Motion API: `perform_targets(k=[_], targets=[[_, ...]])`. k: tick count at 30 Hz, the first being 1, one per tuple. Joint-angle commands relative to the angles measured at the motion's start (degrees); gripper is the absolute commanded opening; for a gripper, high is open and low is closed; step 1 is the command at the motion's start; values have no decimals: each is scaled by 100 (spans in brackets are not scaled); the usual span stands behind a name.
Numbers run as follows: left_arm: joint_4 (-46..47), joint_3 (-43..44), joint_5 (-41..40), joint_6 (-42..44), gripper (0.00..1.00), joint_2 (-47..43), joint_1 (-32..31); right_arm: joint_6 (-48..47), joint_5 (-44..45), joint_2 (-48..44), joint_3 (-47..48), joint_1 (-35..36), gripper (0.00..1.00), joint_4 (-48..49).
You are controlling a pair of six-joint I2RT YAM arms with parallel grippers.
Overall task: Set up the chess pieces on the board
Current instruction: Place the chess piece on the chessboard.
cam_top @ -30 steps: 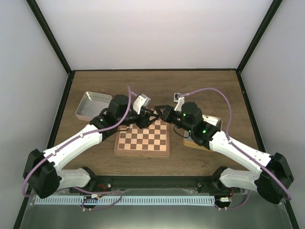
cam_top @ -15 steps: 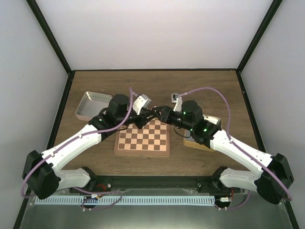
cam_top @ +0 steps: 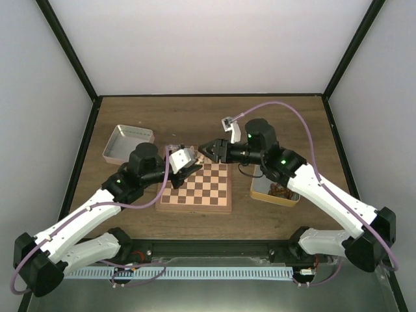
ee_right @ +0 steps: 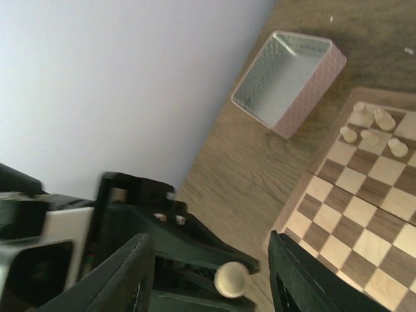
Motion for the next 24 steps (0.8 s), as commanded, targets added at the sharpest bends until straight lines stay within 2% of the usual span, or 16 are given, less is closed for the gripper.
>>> perform_targets(k=[1,5,11,13,17,20,24], targets=[[104,-82,274,907,8,-194,-11,-549,-640,279,332,-49,49,-534],[-249,-36,634,1397,8,-158,-5,-793,-1289,368,357,-45,47,-476],[-482,47,623,1580,8,-9,-12,-823,-1495,364,278,-48,32,-469],[-496,45,611,1606,8,-28,-7,-833,-1525,344,253,-49,31,-519],[-488,-28,613,1608,8,-81,-6,-891,-1682,202,149,-49,31,-505],[-488,-37,705,1617,8,-83,-9,-981,-1559,142,73,-44,35,-596],[-505,-32,678,1641,8,-79,-4,-1173,-1456,226,116,-49,35,-858]])
